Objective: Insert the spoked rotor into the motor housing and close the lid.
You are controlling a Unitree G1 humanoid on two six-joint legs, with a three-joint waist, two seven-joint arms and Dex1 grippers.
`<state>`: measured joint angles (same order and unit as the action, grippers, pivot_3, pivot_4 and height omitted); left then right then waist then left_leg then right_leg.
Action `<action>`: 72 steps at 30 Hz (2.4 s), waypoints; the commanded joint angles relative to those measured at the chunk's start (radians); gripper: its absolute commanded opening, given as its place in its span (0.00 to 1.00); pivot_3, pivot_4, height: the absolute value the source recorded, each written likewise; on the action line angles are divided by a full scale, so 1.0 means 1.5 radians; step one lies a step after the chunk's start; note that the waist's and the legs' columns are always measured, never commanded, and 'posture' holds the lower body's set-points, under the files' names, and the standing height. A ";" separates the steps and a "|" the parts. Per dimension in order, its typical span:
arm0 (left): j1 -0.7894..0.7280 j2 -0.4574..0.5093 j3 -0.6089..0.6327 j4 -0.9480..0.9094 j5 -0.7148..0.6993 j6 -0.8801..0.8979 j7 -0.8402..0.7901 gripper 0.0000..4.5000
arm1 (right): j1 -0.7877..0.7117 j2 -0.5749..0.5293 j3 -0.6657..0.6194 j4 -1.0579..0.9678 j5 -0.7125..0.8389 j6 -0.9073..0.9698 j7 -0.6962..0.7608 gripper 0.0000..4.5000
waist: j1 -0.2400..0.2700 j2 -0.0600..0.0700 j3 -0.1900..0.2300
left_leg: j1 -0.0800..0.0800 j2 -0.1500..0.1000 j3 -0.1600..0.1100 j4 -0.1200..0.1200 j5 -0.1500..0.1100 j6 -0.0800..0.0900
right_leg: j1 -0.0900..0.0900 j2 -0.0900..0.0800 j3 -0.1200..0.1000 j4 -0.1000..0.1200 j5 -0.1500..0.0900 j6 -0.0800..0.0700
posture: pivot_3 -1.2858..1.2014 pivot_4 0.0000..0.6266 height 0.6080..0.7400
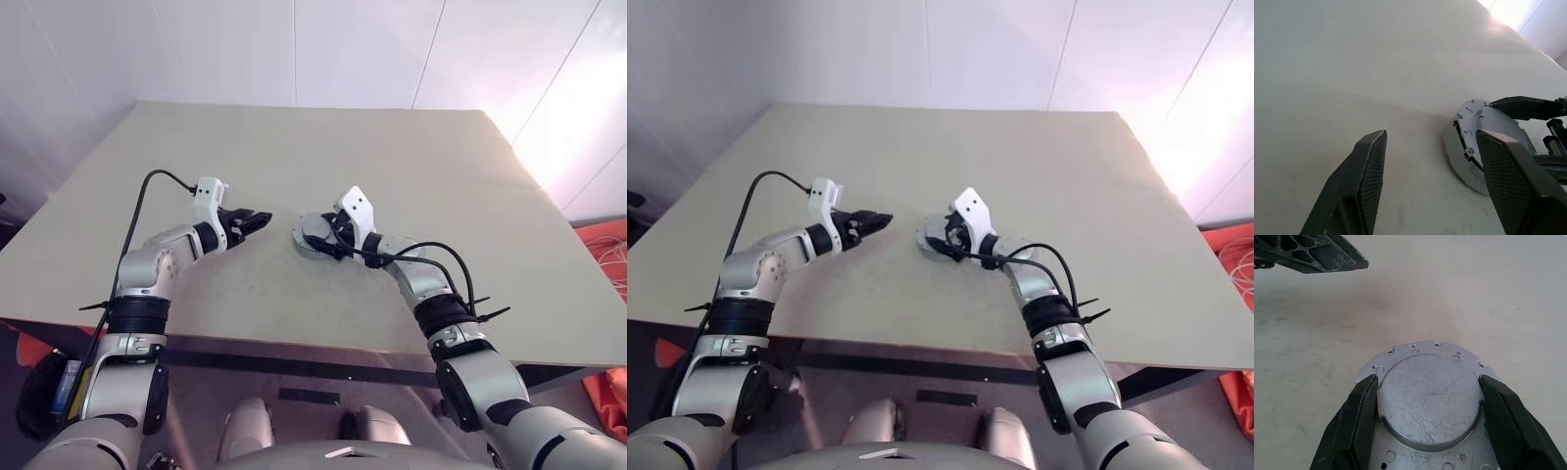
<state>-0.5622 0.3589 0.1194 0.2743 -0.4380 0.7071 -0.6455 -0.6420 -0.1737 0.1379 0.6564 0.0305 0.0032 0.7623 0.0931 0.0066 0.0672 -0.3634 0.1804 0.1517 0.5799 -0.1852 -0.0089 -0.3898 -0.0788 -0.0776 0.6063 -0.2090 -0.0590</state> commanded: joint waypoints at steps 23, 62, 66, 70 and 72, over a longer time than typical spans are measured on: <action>-0.005 0.007 0.008 -0.031 -0.008 0.000 -0.001 0.68 | 0.003 0.010 -0.004 -0.005 0.020 0.018 0.019 0.71 | -0.001 0.000 0.000 | 0.000 0.001 0.000 0.000 0.000 0.000 | 0.000 0.001 0.000 0.000 0.000 0.000 | 0.52 0.00 1.00; 0.000 0.008 0.010 -0.035 -0.007 -0.003 0.002 0.68 | -0.023 0.037 0.009 0.066 -0.011 -0.018 -0.017 0.71 | -0.017 0.000 0.000 | 0.003 0.002 0.000 0.000 0.001 -0.001 | 0.001 0.001 0.000 0.000 0.000 -0.001 | 0.52 0.00 1.00; 0.002 0.009 0.011 -0.038 -0.008 -0.002 0.003 0.68 | -0.021 0.035 0.012 0.066 -0.012 -0.019 -0.014 0.71 | -0.017 0.000 0.000 | 0.003 0.002 0.000 0.000 0.001 -0.001 | 0.001 0.001 0.000 0.000 0.000 -0.001 | 0.52 0.00 1.00; 0.004 0.009 0.011 -0.042 -0.009 0.000 0.004 0.68 | -0.017 0.030 0.025 0.070 -0.027 -0.029 -0.015 0.71 | -0.017 0.000 0.000 | 0.003 0.002 0.000 0.000 0.001 -0.001 | 0.001 0.002 0.000 0.000 0.000 -0.001 | 0.52 0.00 1.00; 0.004 0.009 0.011 -0.042 -0.009 0.001 0.004 0.68 | -0.016 0.031 0.031 0.074 -0.034 -0.031 -0.017 0.71 | -0.017 0.000 0.000 | 0.003 0.002 0.000 -0.001 0.001 -0.001 | 0.001 0.002 0.000 0.000 0.000 -0.001 | 0.52 0.00 1.00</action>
<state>-0.5461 0.3594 0.1198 0.2552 -0.4403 0.7102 -0.6385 -0.6712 -0.1316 0.1500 0.7343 0.0105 -0.0498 0.7371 0.0680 0.0066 0.0672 -0.3592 0.1835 0.1525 0.5791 -0.1841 -0.0107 -0.3884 -0.0764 -0.0773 0.6066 -0.2090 -0.0600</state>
